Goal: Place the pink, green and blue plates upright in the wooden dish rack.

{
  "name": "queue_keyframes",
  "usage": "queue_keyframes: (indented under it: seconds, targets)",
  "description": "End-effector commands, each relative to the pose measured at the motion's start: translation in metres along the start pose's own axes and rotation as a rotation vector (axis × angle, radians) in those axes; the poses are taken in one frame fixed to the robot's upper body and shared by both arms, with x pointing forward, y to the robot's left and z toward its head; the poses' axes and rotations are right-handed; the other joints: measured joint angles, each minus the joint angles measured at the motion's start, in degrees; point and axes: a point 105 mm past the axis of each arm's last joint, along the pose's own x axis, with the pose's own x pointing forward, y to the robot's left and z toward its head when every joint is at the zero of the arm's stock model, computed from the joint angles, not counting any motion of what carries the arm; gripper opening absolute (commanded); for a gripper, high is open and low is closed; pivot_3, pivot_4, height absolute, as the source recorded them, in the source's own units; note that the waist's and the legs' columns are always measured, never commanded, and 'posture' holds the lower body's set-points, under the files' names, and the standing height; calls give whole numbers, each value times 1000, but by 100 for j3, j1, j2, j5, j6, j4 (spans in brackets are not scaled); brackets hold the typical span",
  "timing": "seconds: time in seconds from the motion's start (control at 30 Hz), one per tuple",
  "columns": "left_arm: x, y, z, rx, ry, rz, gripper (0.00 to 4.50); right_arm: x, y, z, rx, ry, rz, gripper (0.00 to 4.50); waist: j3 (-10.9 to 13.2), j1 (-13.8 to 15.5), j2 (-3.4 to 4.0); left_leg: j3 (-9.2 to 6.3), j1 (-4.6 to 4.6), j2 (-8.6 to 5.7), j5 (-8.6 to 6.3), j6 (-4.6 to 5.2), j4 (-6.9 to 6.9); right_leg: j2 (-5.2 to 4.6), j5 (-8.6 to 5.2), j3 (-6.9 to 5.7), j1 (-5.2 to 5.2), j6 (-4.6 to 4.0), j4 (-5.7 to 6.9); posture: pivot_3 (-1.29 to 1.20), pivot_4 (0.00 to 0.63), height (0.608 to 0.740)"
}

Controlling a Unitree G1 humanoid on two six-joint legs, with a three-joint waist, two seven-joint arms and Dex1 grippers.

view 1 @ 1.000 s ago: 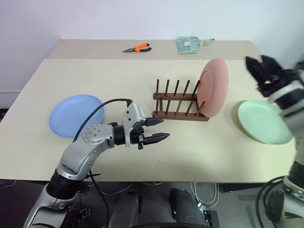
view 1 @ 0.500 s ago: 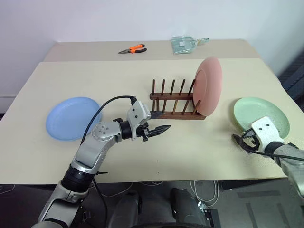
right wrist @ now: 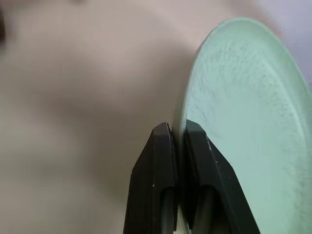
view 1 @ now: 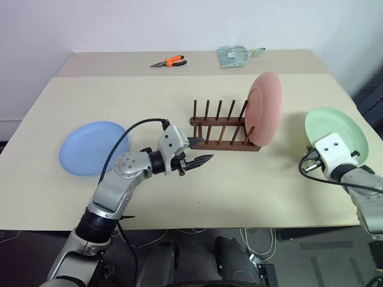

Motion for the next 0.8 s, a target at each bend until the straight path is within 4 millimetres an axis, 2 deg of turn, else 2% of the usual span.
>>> queue_keyframes:
  seconds: [0.03,0.1,0.13,0.27,0.33,0.4,0.5,0.6,0.8]
  targets:
    - [-13,27,2,65,-7,121,2678,-25,-35,138,226,-515,-45,56,6,-3,35,2,1,0,1,1,-1,1,6,4,-2,2,1,0,150,740]
    - [-17,34,-1,87,-3,151,2678,-34,-30,167,383,-622,64,56,-3,54,11,-18,3,4,1,0,-9,8,16,-12,0,5,11,0,150,740]
    - [-20,38,-2,92,-4,168,2678,-40,-21,180,426,-670,152,56,-16,100,-13,-44,-2,6,1,0,-17,13,16,-35,1,1,8,0,150,740]
    - [-35,55,-7,101,-7,223,2678,-60,23,221,589,-791,492,56,-23,147,-27,-53,-12,1,-1,0,-16,-1,14,-46,4,-4,-5,0,150,740]
    - [-46,59,-8,99,-2,236,2678,-59,46,235,751,-808,622,56,-19,132,-23,-37,-13,-3,-3,4,-13,-9,11,-24,0,-9,-10,0,150,740]
    - [-52,60,-8,99,-2,243,2678,-47,65,236,858,-749,656,56,-19,104,-18,-38,-6,0,-3,4,-15,-8,6,-22,-3,-20,-5,0,150,740]
    - [-54,57,-3,92,-11,248,2678,-25,86,221,982,-612,634,56,-19,123,-18,-39,-6,2,-3,4,-14,1,7,-26,-8,-18,5,0,150,740]
    - [-50,52,4,83,-24,245,2678,-14,102,206,1024,-523,624,56,-19,156,-18,-39,-13,-3,-2,2,-13,-1,15,-26,-12,-5,7,0,150,740]
    - [-45,47,14,74,-29,240,2678,1,107,180,1046,-415,538,56,-19,106,-17,-32,-8,-2,-2,2,-16,3,15,-24,-13,-4,11,0,150,740]
